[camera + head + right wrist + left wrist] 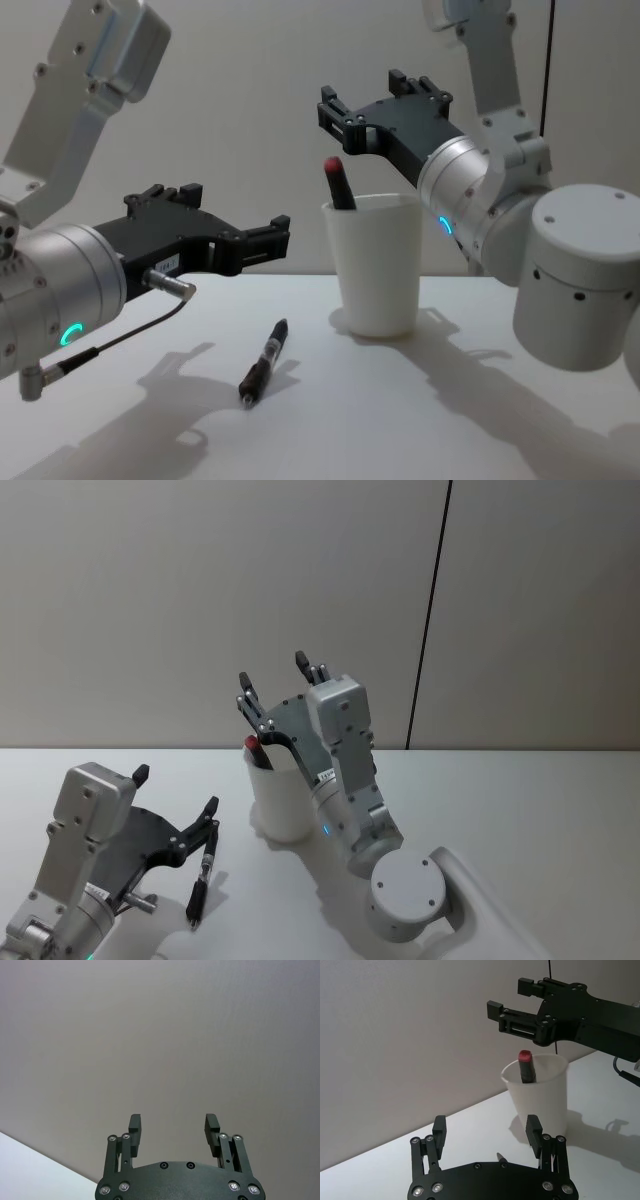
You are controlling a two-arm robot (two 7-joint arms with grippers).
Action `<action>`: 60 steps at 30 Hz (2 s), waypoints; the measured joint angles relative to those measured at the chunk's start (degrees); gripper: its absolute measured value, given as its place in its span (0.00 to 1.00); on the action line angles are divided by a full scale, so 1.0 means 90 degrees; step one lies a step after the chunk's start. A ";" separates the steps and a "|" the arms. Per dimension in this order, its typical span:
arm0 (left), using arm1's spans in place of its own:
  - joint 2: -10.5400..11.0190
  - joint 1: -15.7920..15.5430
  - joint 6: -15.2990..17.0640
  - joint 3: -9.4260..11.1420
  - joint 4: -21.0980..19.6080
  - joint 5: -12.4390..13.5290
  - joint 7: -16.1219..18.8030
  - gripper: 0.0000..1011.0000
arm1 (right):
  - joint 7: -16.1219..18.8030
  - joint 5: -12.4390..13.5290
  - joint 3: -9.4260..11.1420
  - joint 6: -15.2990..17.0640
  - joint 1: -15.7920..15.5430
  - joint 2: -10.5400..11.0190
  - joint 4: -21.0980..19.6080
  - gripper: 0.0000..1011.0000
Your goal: Place the pen into the pen holder.
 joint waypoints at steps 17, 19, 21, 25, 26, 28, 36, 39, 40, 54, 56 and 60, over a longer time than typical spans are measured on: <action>0.0000 0.0000 0.0000 0.0000 0.0000 0.0000 0.0000 0.99 | 0.0426 0.0369 0.0263 0.0721 -0.0141 0.0227 -0.0798 0.99; 0.0000 0.0000 0.0000 0.0000 0.0000 0.0000 0.0000 0.99 | 0.0542 0.0467 0.0357 0.0915 -0.0172 0.0333 -0.1038 0.99; 0.0000 0.0000 0.0000 0.0000 0.0000 0.0000 0.0000 0.99 | 0.0661 0.0567 0.0453 0.1135 -0.0203 0.0465 -0.1272 0.99; 0.0000 0.0000 0.0000 0.0000 0.0000 0.0000 0.0000 0.99 | 0.0860 0.0704 0.0611 0.1511 -0.0242 0.0705 -0.1595 0.99; 0.0000 0.0000 0.0000 0.0000 0.0000 0.0000 0.0000 0.99 | 0.0895 0.0724 0.0648 0.1584 -0.0251 0.0775 -0.1672 0.99; 0.0000 0.0000 0.0000 0.0000 0.0000 0.0000 0.0000 0.99 | 0.0995 0.0777 0.0735 0.1795 -0.0268 0.0929 -0.1844 0.99; 0.0000 0.0000 0.0000 0.0000 0.0000 0.0000 0.0000 0.99 | 0.1240 0.0907 0.0942 0.2367 -0.0309 0.1326 -0.2280 0.99; 0.0000 0.0000 0.0000 0.0000 0.0000 0.0000 0.0000 0.99 | 0.1264 0.0921 0.0965 0.2423 -0.0316 0.1367 -0.2323 0.99; 0.0000 0.0000 0.0000 0.0000 0.0000 0.0000 0.0000 0.99 | 0.1264 0.0923 0.0965 0.2423 -0.0320 0.1366 -0.2324 0.99; 0.0000 0.0000 0.0000 0.0000 0.0000 0.0000 0.0000 0.99 | 0.1113 0.1235 0.0885 0.2454 -0.0843 0.1588 -0.2698 0.99; 0.0000 0.0000 0.0000 0.0000 0.0000 0.0000 0.0000 0.99 | 0.1069 0.1319 0.0864 0.2464 -0.0990 0.1650 -0.2803 0.99; 0.0000 0.0000 0.0000 0.0000 0.0000 0.0000 0.0000 0.99 | 0.0994 0.1455 0.0826 0.2478 -0.1225 0.1751 -0.2972 0.99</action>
